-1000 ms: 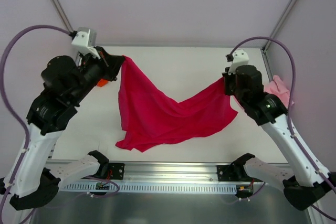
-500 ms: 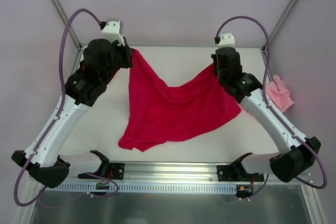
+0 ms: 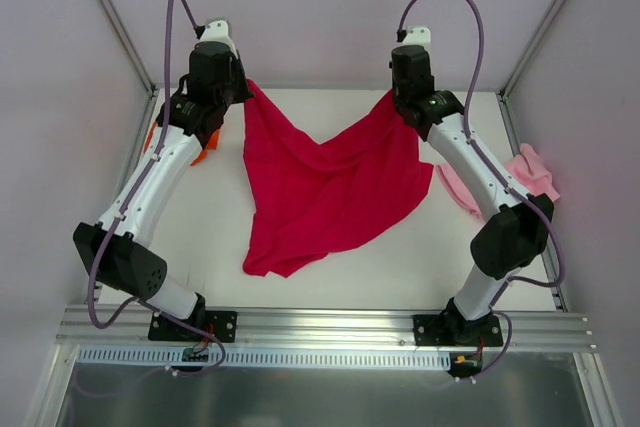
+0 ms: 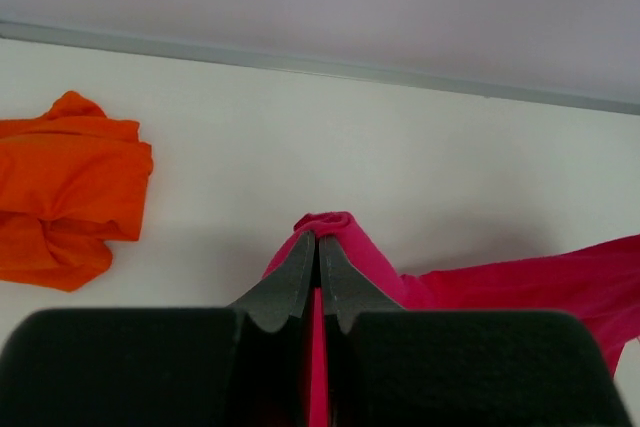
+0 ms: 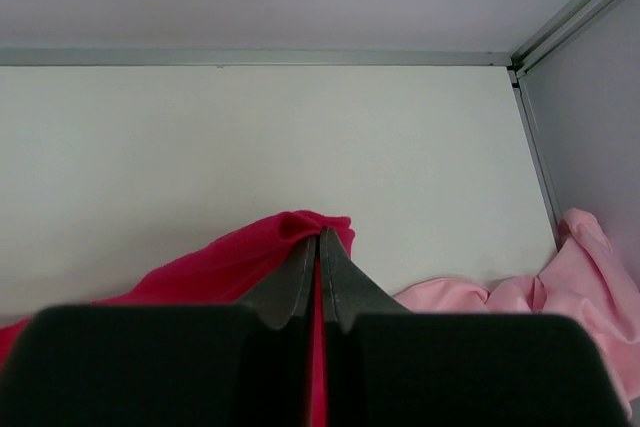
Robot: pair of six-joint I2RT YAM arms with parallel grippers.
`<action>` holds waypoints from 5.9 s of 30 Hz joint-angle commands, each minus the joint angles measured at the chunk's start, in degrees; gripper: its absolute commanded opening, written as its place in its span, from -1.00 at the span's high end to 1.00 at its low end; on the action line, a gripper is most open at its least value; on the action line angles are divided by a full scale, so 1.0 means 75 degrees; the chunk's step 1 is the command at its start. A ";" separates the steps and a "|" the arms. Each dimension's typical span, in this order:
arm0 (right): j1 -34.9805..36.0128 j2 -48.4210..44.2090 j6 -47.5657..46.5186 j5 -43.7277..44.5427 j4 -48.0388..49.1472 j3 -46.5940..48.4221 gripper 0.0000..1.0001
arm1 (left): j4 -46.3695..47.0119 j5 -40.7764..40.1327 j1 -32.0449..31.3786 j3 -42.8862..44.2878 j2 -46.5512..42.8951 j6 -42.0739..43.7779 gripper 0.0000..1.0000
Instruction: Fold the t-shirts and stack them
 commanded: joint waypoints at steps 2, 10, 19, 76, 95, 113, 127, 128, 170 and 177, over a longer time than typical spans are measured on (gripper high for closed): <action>-0.0039 0.0222 0.0280 0.0359 0.0245 0.0543 0.98 | 0.0604 -0.0061 0.0380 0.0713 0.0474 -0.0257 1.00; -0.0191 0.0621 0.0221 0.0606 0.0491 0.0029 0.98 | 0.0500 -0.0331 0.0649 0.2704 0.2007 0.0166 1.00; -0.0671 0.1909 0.0597 0.0019 0.0245 0.1186 0.98 | 0.0159 -0.0038 0.1411 0.4732 0.3287 -0.0490 1.00; -0.0168 -0.8297 -0.0715 -0.0953 -0.2037 -0.1793 0.98 | -0.1177 0.6888 -0.0827 0.3832 -0.4869 -0.0373 1.00; -0.0179 -0.6118 -0.0869 -0.1269 -0.1478 -0.1635 0.98 | -0.0769 0.1616 -0.0816 0.1106 -0.3206 0.1349 1.00; -0.0156 -0.3588 0.0326 -0.2348 -0.2134 -0.2011 0.98 | -0.0462 0.0116 -0.0804 0.0703 -0.1248 0.1420 1.00; 0.0172 -0.1687 0.0398 -0.1492 -0.1863 -0.0981 0.98 | -0.0730 -0.0521 -0.0804 0.2061 0.0475 0.1220 1.00; 0.0172 -0.1722 0.0316 -0.1539 -0.1992 -0.0864 0.98 | -0.0848 -0.0287 -0.0816 0.2179 0.0405 0.1221 1.00; 0.0266 -0.7585 -0.1058 -0.2209 -0.2467 -0.0150 0.98 | 0.1517 1.0166 -0.0851 0.4184 -0.4014 -0.1978 1.00; 0.0266 -0.6842 -0.0072 -0.4176 -0.3296 0.0673 0.98 | 0.1823 1.0427 -0.0769 0.4207 -0.4095 -0.2225 1.00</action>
